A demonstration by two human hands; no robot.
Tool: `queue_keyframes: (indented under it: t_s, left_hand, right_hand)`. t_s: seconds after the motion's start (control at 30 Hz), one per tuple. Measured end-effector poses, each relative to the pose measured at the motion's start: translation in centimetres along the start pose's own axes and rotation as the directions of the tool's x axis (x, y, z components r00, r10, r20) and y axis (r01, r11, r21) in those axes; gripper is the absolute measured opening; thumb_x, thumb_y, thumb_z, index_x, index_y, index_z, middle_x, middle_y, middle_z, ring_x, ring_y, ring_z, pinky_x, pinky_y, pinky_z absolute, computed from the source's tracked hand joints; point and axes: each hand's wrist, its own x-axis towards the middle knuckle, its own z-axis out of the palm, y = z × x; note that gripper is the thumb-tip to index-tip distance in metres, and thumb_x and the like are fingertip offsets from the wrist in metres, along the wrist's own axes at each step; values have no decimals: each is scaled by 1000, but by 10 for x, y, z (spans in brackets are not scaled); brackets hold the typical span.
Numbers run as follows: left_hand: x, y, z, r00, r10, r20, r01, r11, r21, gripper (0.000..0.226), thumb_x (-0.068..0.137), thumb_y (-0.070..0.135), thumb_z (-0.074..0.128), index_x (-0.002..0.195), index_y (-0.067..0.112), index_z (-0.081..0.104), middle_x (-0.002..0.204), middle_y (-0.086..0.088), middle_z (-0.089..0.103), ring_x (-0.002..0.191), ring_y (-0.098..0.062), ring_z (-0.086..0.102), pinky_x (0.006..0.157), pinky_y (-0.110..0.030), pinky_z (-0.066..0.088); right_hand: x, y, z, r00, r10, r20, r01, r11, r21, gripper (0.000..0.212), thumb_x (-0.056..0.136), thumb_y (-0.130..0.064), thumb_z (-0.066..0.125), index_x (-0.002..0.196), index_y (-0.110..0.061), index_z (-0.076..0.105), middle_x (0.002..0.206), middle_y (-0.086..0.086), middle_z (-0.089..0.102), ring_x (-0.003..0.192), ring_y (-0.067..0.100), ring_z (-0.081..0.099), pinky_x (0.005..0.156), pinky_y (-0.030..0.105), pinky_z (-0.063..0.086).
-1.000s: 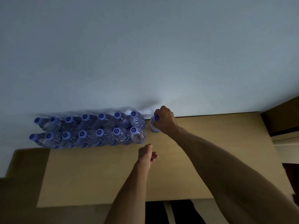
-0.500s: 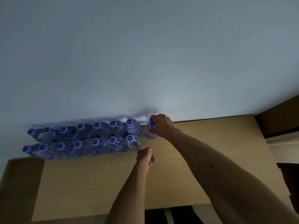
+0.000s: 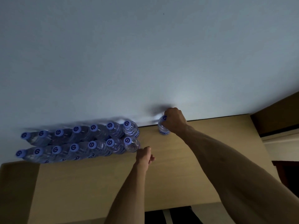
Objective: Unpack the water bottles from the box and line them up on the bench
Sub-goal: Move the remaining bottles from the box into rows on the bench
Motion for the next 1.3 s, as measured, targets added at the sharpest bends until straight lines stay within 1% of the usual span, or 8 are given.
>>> queue_keyframes:
  t_s: [0.23, 0.4, 0.63, 0.8, 0.97, 1.1, 1.23, 1.3]
  left_hand:
    - [0, 5, 6, 1000, 10, 4, -10, 1000, 10, 16, 96, 16, 49, 83, 9, 53, 72, -12, 63, 51, -17, 58, 47, -25, 35]
    - [-4, -1, 2, 1000, 5, 25, -7, 998, 67, 17, 97, 18, 48, 86, 8, 57, 71, -11, 65, 54, -17, 59, 49, -25, 37]
    - [-11, 1, -10, 999, 41, 23, -43, 991, 125, 20, 97, 17, 47, 82, 8, 56, 70, -11, 64, 54, -19, 59, 48, -24, 36]
    - [-17, 11, 2, 993, 92, 71, -105, 974, 202, 23, 96, 18, 46, 77, 8, 56, 72, -12, 64, 52, -19, 59, 47, -25, 34]
    - [-33, 8, 38, 985, 128, 120, -161, 927, 338, 24, 96, 22, 47, 84, 7, 60, 73, -13, 68, 56, -20, 60, 47, -25, 35]
    - [-62, 1, 84, 976, 137, 169, -193, 904, 381, 27, 97, 24, 49, 76, 7, 55, 68, -15, 65, 61, -25, 60, 48, -25, 31]
    - [-99, 2, 144, 954, 202, 223, -293, 789, 539, 26, 93, 20, 49, 79, 0, 59, 68, -17, 65, 72, -30, 63, 57, -33, 42]
    - [-122, 5, 174, 934, 257, 248, -358, 689, 631, 30, 91, 20, 48, 98, -6, 62, 79, -19, 69, 79, -31, 67, 60, -31, 45]
  right_hand:
    - [2, -14, 10, 991, -125, 42, 127, 991, -47, 14, 74, -16, 65, 79, -4, 67, 81, 9, 61, 73, 27, 61, 56, 27, 39]
    - [-3, -30, 23, 979, -183, 85, 189, 980, -68, 27, 76, -32, 71, 96, -14, 66, 96, 5, 66, 86, 27, 63, 64, 28, 44]
    - [-11, -16, 10, 982, 63, 176, -52, 997, -62, 38, 79, -18, 69, 116, -9, 60, 114, 10, 63, 102, 28, 62, 78, 32, 51]
    - [-34, 3, 7, 974, 147, 170, -130, 986, -104, 33, 82, -21, 62, 113, -9, 63, 115, 11, 64, 105, 28, 61, 73, 26, 44]
    - [-74, 39, 1, 962, 242, 123, -234, 969, -77, 36, 84, -28, 59, 117, -13, 64, 121, 11, 62, 111, 28, 59, 86, 33, 51]
    - [-114, 79, -19, 945, 326, 38, -327, 944, 37, 35, 86, -24, 57, 120, -14, 62, 120, 12, 61, 107, 30, 61, 85, 36, 54]
    - [-161, 138, -50, 913, 405, -46, -396, 908, 140, 34, 90, -20, 53, 122, -12, 59, 119, 12, 59, 102, 30, 62, 80, 36, 56]
    - [-189, 177, -67, 892, 443, -92, -424, 889, 171, 33, 91, -21, 52, 122, -12, 59, 117, 11, 60, 100, 28, 62, 78, 34, 55]
